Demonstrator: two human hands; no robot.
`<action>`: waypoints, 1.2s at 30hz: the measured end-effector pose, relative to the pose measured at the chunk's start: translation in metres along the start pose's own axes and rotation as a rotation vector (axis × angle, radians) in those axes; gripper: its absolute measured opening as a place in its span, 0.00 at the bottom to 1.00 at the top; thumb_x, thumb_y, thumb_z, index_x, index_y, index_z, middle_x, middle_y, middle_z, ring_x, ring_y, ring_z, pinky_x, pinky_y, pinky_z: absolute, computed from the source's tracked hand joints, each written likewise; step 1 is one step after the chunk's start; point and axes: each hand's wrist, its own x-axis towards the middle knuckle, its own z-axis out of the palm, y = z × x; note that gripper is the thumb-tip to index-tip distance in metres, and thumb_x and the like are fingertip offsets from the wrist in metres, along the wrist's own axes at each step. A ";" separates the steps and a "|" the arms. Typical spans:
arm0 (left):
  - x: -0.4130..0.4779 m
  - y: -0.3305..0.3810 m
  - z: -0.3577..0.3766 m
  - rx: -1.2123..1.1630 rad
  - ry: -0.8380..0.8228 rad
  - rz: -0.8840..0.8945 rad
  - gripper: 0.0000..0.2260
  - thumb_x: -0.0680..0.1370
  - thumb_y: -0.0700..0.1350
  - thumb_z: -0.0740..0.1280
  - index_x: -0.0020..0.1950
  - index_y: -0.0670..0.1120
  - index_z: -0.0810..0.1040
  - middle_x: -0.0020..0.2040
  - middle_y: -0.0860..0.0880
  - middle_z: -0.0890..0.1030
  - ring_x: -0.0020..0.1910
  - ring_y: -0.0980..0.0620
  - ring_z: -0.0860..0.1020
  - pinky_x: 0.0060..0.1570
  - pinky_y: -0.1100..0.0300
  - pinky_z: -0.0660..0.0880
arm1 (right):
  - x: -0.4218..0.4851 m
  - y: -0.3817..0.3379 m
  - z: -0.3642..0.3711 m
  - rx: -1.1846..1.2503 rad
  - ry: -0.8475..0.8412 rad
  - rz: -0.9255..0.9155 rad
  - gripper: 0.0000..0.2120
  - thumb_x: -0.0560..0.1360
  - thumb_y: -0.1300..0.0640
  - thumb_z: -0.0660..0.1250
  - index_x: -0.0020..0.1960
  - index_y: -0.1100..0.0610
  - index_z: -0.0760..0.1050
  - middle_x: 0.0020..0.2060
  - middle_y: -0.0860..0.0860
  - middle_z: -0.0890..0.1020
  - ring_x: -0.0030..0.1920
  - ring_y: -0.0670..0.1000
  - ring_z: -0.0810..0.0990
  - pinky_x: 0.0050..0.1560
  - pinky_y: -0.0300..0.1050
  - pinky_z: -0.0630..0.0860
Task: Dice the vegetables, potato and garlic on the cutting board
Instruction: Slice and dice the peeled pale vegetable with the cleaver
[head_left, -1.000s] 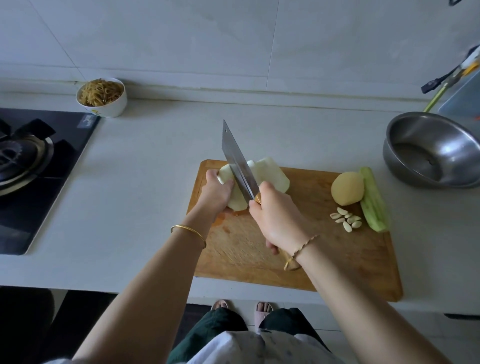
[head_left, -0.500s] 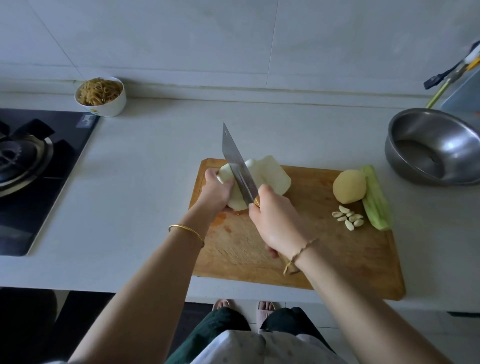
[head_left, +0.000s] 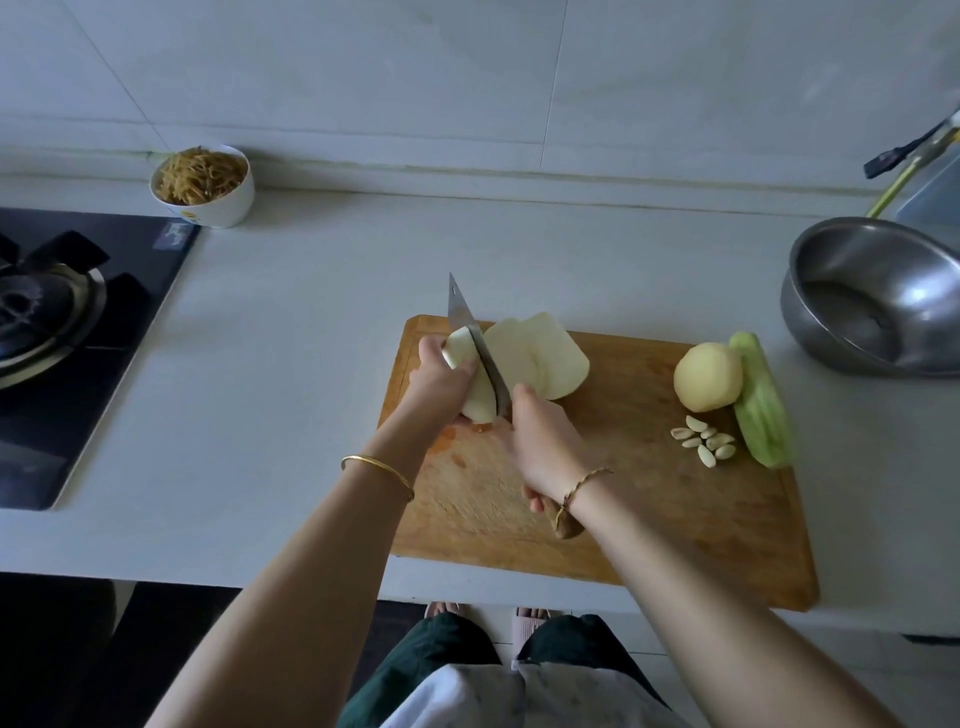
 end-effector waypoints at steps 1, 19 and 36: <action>0.000 0.000 0.000 -0.002 -0.001 0.006 0.15 0.81 0.52 0.58 0.66 0.51 0.60 0.60 0.41 0.72 0.47 0.39 0.80 0.31 0.53 0.80 | 0.002 0.003 0.001 0.048 -0.011 0.006 0.02 0.82 0.59 0.54 0.50 0.56 0.62 0.37 0.58 0.76 0.19 0.52 0.73 0.18 0.44 0.72; -0.004 -0.005 -0.009 -0.065 -0.025 0.004 0.19 0.82 0.50 0.58 0.71 0.52 0.57 0.47 0.48 0.72 0.43 0.43 0.82 0.39 0.52 0.81 | -0.005 0.038 -0.016 0.535 0.024 0.029 0.09 0.79 0.60 0.59 0.41 0.59 0.62 0.26 0.55 0.71 0.17 0.52 0.67 0.18 0.42 0.65; 0.001 -0.011 -0.007 -0.123 0.000 -0.011 0.19 0.81 0.47 0.61 0.70 0.53 0.59 0.59 0.41 0.73 0.49 0.40 0.81 0.33 0.55 0.80 | -0.033 -0.005 -0.029 0.196 0.148 -0.154 0.08 0.81 0.55 0.56 0.49 0.60 0.64 0.30 0.55 0.74 0.15 0.49 0.70 0.18 0.46 0.72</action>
